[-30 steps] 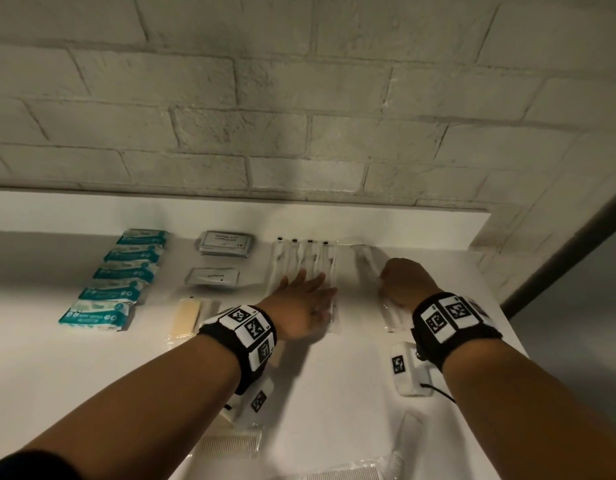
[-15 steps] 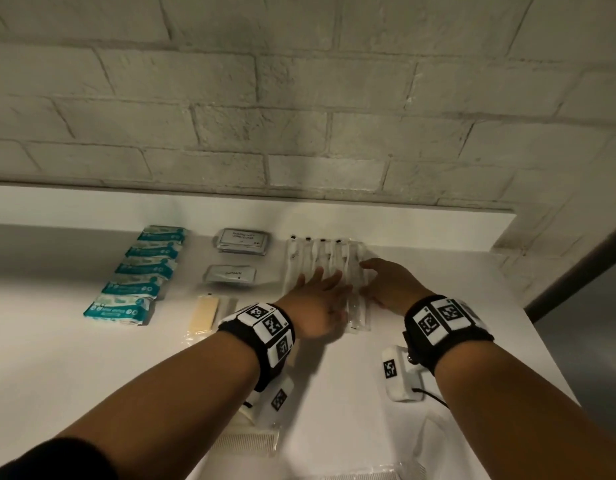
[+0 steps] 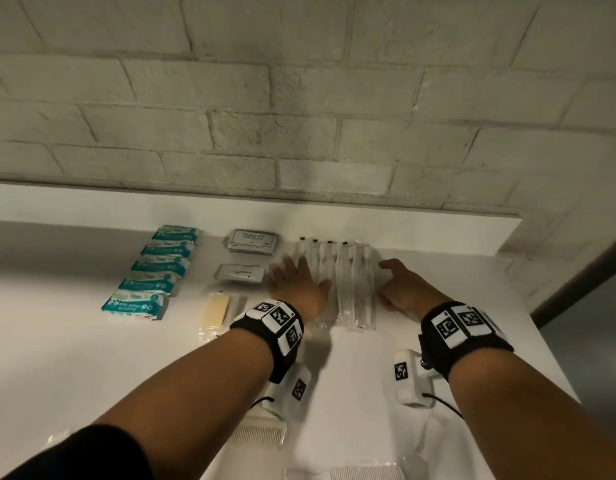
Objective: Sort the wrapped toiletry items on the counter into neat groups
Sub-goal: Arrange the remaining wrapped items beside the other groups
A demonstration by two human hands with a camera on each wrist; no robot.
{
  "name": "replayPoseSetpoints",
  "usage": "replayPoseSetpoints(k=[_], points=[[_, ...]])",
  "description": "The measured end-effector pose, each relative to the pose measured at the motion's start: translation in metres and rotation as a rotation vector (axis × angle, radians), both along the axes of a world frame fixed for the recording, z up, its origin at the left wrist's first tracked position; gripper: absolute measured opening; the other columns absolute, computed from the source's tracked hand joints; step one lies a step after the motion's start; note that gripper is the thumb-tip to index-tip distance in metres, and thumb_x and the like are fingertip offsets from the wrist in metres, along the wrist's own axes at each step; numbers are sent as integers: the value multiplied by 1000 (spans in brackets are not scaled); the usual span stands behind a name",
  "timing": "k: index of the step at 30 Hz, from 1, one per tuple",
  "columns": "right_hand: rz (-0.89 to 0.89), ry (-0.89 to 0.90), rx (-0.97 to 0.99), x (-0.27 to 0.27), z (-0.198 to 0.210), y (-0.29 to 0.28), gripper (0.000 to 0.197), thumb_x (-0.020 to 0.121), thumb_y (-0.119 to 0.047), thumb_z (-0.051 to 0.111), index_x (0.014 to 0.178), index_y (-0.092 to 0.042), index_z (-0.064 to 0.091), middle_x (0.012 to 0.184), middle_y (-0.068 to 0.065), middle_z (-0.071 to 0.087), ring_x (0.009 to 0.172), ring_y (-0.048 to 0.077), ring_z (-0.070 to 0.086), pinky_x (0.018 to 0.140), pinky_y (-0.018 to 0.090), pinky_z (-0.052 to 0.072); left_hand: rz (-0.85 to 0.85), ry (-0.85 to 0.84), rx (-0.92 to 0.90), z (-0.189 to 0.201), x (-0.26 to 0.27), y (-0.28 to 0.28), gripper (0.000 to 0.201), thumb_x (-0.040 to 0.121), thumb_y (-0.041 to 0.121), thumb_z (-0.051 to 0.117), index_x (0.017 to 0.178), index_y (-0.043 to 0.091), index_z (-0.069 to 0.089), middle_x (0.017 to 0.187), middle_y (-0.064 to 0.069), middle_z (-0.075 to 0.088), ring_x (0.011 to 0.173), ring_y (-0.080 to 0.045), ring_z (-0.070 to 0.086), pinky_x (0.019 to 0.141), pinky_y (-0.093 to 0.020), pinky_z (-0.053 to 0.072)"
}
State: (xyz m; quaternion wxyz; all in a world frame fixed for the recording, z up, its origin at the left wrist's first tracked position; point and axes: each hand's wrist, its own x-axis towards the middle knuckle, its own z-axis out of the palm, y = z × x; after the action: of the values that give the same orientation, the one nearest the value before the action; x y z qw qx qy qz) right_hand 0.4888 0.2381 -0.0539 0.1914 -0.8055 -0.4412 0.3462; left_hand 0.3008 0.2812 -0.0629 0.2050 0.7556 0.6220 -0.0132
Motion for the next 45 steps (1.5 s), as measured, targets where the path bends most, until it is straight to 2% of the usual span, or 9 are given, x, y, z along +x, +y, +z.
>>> replayPoseSetpoints(k=[4, 7, 12, 17, 22, 27, 32, 38, 45], points=[[-20, 24, -37, 4, 5, -25, 71, 82, 8, 45, 143, -27, 33, 98, 19, 64, 74, 26, 58, 64, 34, 49, -72, -95, 28, 18, -12, -12, 77, 95, 56, 34, 154, 18, 3, 162, -11, -7, 148, -36, -3, 119, -50, 2], [-1, 45, -39, 6, 10, -54, 62, 85, 3, 50, 138, -26, 39, 97, 13, 59, 73, 22, 54, 54, 27, 44, -209, -190, 103, 36, -30, -36, 64, 94, 48, 47, 149, 19, 30, 158, -10, 22, 146, -28, 21, 117, -38, 18], [201, 74, 45, -8, 25, -121, 29, 83, -4, 68, 106, -20, 63, 116, 5, 58, 90, 16, 60, 64, 19, 54, -513, -96, 27, 59, -59, -124, 32, 86, 51, 59, 106, 26, 65, 107, 3, 58, 99, -17, 59, 88, -30, 47], [680, -355, -169, -34, 40, -186, 39, 69, -20, 80, 98, -33, 56, 102, -11, 43, 96, 10, 45, 77, 23, 45, -655, 180, -88, 42, -56, -200, 64, 71, 60, 68, 119, 22, 48, 114, 2, 54, 101, -22, 54, 83, -34, 47], [771, -643, -134, -43, 17, -220, 49, 65, -31, 81, 97, -39, 45, 97, -13, 38, 94, 16, 40, 75, 29, 37, -563, 234, -128, 37, -50, -212, 62, 78, 44, 72, 125, 12, 46, 117, -4, 61, 102, -26, 59, 75, -30, 43], [779, -621, -206, -56, 28, -232, 33, 77, -8, 64, 69, -29, 40, 91, -6, 44, 89, 18, 43, 69, 27, 36, -590, 252, -153, 40, -53, -220, 34, 87, 31, 60, 113, 8, 60, 112, -7, 63, 99, -25, 60, 73, -27, 43], [710, -443, -155, -63, 41, -251, 25, 81, 2, 45, 86, -22, 41, 87, -1, 52, 78, 21, 47, 62, 28, 35, -377, 19, -74, 44, -79, -214, 24, 86, 4, 43, 110, 8, 45, 102, -9, 56, 85, -23, 55, 69, -32, 44], [872, -445, -280, -100, 41, -283, 47, 70, -32, 79, 100, -29, 44, 95, -12, 51, 77, 8, 52, 64, 27, 40, -293, 335, -29, 46, -131, -182, 56, 82, 29, 65, 129, 11, 40, 123, -10, 43, 107, -30, 56, 88, -39, 49], [969, -558, -349, -131, 39, -270, 25, 78, -30, 71, 100, -18, 64, 97, -3, 61, 82, 16, 57, 69, 29, 45, -330, 308, -96, 42, -149, -173, 48, 84, 33, 65, 122, 8, 50, 119, -8, 59, 106, -26, 57, 82, -32, 44]])
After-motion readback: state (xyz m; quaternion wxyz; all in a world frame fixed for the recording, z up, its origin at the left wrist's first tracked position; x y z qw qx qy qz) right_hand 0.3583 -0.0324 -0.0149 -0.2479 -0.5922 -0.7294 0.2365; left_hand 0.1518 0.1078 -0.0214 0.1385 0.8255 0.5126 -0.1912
